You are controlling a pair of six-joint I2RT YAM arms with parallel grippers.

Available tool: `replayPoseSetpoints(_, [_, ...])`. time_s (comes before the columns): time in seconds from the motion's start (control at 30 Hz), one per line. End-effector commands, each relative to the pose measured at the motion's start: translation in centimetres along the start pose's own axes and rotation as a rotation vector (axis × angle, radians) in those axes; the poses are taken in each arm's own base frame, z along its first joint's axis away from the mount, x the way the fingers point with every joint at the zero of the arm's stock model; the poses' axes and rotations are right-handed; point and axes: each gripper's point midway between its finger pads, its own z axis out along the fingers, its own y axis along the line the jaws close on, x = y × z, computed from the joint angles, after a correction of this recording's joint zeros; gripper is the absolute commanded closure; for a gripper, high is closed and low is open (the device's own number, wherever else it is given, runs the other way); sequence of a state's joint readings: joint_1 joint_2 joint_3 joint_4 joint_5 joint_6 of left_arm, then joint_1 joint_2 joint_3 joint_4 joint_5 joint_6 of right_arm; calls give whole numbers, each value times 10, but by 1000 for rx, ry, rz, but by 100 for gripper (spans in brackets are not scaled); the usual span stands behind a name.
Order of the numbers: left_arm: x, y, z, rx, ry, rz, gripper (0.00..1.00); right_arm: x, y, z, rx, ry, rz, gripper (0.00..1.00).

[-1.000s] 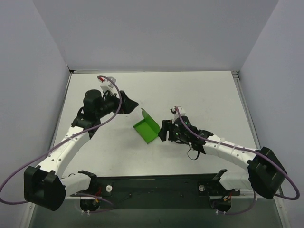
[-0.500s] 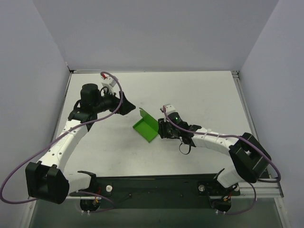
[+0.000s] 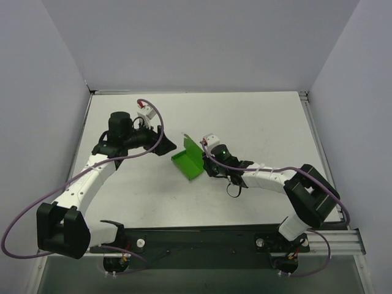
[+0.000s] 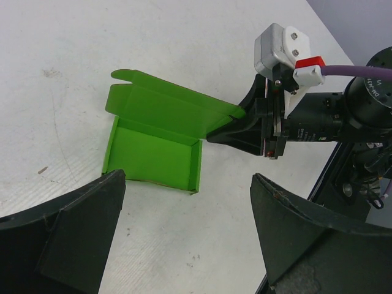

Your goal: Fold the paper box

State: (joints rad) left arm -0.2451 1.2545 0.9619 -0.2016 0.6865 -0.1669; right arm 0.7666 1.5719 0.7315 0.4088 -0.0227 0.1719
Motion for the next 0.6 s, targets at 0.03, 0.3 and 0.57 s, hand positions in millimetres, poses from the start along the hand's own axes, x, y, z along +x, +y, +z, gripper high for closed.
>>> replayPoseSetpoints(0.03, [2,-3,-5,23,12,87,7,-30,7,-1,-46,-70,-51,100])
replayPoseSetpoints(0.3, [18,-19,-15,80,56,165,7,-33,31,-63,-327,-29,-64,100])
replayPoseSetpoints(0.57, [16,-31,-22,126,26,191,6,-44,53,-141,-609,28,-72,100])
